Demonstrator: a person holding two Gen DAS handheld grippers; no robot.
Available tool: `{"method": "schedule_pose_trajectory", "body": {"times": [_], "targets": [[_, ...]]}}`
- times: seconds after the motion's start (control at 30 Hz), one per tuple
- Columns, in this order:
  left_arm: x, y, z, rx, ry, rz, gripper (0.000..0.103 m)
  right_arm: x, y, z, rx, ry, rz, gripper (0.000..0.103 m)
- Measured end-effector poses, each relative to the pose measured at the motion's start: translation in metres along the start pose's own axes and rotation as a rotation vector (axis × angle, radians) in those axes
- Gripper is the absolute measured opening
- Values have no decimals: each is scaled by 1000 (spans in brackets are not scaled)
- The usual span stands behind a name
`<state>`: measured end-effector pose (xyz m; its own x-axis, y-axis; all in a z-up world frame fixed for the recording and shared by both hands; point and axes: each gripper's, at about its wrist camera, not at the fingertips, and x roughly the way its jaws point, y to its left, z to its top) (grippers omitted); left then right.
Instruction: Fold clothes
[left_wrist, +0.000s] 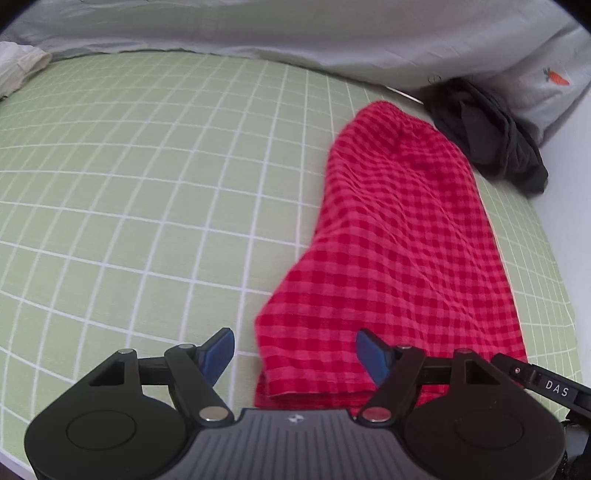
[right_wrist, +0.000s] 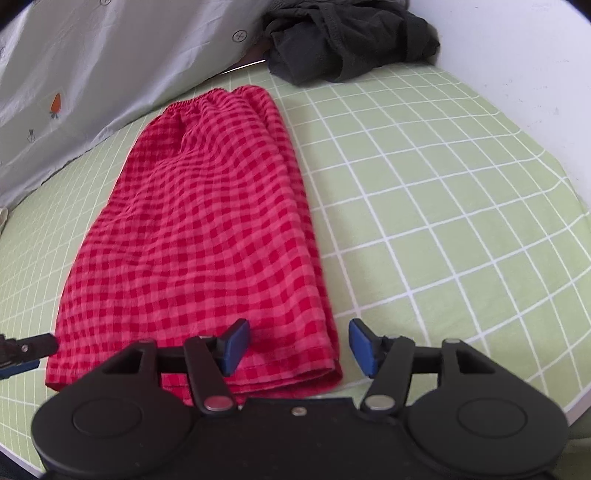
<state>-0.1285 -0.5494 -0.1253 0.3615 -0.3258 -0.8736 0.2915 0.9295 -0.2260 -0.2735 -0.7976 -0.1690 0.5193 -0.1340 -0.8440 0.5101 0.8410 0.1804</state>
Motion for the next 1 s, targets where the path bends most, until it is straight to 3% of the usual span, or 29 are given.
{"method": "schedule_pose_trajectory", "body": {"times": [0.1, 0.3, 0.37, 0.43, 0.47, 0.53, 0.57, 0.6, 0.7, 0.87, 1.0], "targets": [[7, -6, -6, 46, 18, 50, 73, 3, 6, -5, -18, 0, -10, 64], [14, -5, -15, 33, 30, 44, 73, 7, 14, -12, -56, -11, -36, 63], [14, -9, -18, 57, 21, 51, 71, 7, 15, -12, -69, -15, -36, 59], [14, -12, -20, 82, 11, 51, 67, 6, 14, -11, -67, -20, -17, 40], [14, -14, -21, 95, 6, 51, 62, 6, 13, -10, -71, -19, -4, 34], [13, -18, -23, 121, -4, 52, 41, 6, 14, -10, -81, -7, 20, 16], [13, -18, -23, 121, 3, 28, 23, 7, 14, -10, -83, -1, 32, 13], [14, -18, -22, 119, 17, -2, 12, 7, 14, -11, -86, 4, 43, 8], [15, -24, -23, 168, 38, -22, 8, 5, 12, -13, -69, 23, 80, 4], [-13, -16, -19, 125, 67, -84, 7, -13, -2, -21, -17, 58, 123, 4], [-41, -9, -7, 66, 45, -161, 7, -48, -12, -16, 16, 22, 171, 4]]}}
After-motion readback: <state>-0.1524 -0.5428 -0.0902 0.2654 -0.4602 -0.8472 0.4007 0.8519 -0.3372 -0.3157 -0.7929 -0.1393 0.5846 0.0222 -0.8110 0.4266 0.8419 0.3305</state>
